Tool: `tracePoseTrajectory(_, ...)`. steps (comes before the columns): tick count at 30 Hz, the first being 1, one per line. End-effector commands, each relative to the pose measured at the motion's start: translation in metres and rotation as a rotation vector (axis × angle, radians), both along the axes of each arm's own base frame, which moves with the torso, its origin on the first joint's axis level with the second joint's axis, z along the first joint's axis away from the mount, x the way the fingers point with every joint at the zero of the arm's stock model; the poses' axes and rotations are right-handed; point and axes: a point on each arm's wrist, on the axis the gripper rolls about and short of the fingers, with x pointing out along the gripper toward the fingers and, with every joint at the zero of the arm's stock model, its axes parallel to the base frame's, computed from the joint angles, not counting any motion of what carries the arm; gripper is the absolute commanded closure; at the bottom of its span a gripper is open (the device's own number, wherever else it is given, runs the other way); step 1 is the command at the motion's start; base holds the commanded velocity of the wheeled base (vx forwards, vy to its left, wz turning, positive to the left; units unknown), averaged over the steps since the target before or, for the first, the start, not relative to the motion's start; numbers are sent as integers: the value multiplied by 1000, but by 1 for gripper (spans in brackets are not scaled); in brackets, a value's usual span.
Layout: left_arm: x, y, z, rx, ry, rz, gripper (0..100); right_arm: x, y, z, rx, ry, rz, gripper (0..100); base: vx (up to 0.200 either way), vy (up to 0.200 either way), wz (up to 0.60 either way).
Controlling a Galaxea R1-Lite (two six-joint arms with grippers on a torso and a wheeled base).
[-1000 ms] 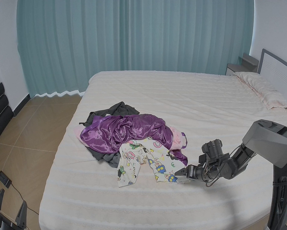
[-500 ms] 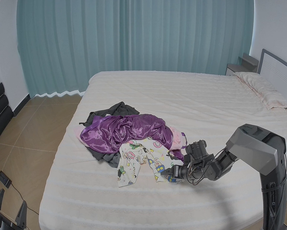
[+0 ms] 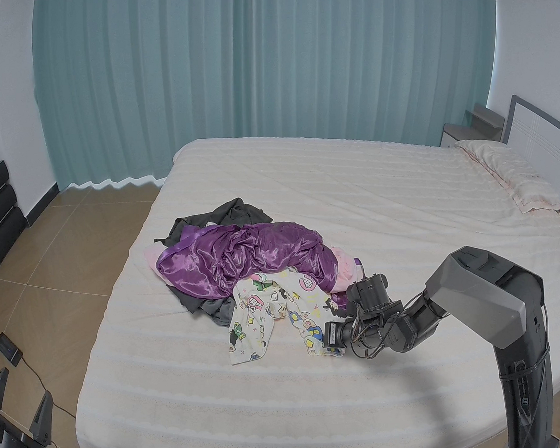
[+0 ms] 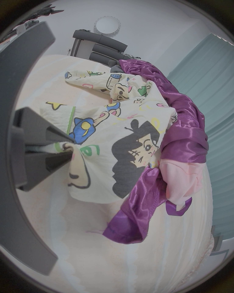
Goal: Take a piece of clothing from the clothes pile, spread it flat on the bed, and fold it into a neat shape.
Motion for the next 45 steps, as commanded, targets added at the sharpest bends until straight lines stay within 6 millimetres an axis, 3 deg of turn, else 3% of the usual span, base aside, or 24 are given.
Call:
tracePoseTrajectory(1, 0, 0, -5, 0, 1, 1, 0, -16, -10, 24, 14, -3, 6, 100, 0, 0, 0)
tracePoseTrajectory(8, 0, 0, -5, 0, 1, 1, 0, -65, -34, 69, 113, -67, 44, 100, 0, 0, 0)
tracePoseTrajectory(9, 0, 0, -5, 0, 1, 1, 0, -65, -34, 69, 113, -67, 44, 100, 0, 0, 0)
tracePoseTrajectory(13, 0, 0, -5, 0, 1, 0, 0, -108, -54, 101, 226, -128, 82, 100, 0, 0, 0)
tracePoseTrajectory(21, 0, 0, -5, 0, 1, 1, 0, -167, -81, 165, 473, -317, 145, 100, 0, 0, 0)
tracePoseTrajectory(22, 0, 0, -5, 0, 1, 1, 0, -167, -81, 165, 473, -317, 145, 100, 0, 0, 0)
tracePoseTrajectory(25, 0, 0, -5, 0, 1, 0, 0, -188, -91, 196, 544, -418, 164, 100, 0, 0, 0)
tracePoseTrajectory(30, 0, 0, -5, 1, 1, -2, 0, -207, -100, 227, 600, -547, 190, 100, 0, 0, 0)
tracePoseTrajectory(38, 0, -1, -4, 49, -7, -32, 0, -221, -106, 271, 665, -695, 223, 100, 0, 0, 0)
tracePoseTrajectory(39, -2, -2, 3, 64, -51, -72, 0, -223, -105, 273, 668, -688, 235, 100, 0, 0, 0)
tracePoseTrajectory(40, -8, -3, 29, 67, -159, -150, 0, -224, -104, 273, 667, -676, 246, 100, 0, 0, 0)
tracePoseTrajectory(41, -8, -3, 29, 67, -159, -150, 0, -224, -104, 273, 667, -676, 246, 100, 0, 0, 0)
tracePoseTrajectory(42, -7, -6, 80, 10, -197, -311, 0, -225, -101, 276, 674, -667, 269, 100, 0, 0, 0)
tracePoseTrajectory(45, 26, -10, 91, -36, 9, -496, 0, -225, -95, 284, 694, -686, 294, 100, 0, 0, 0)
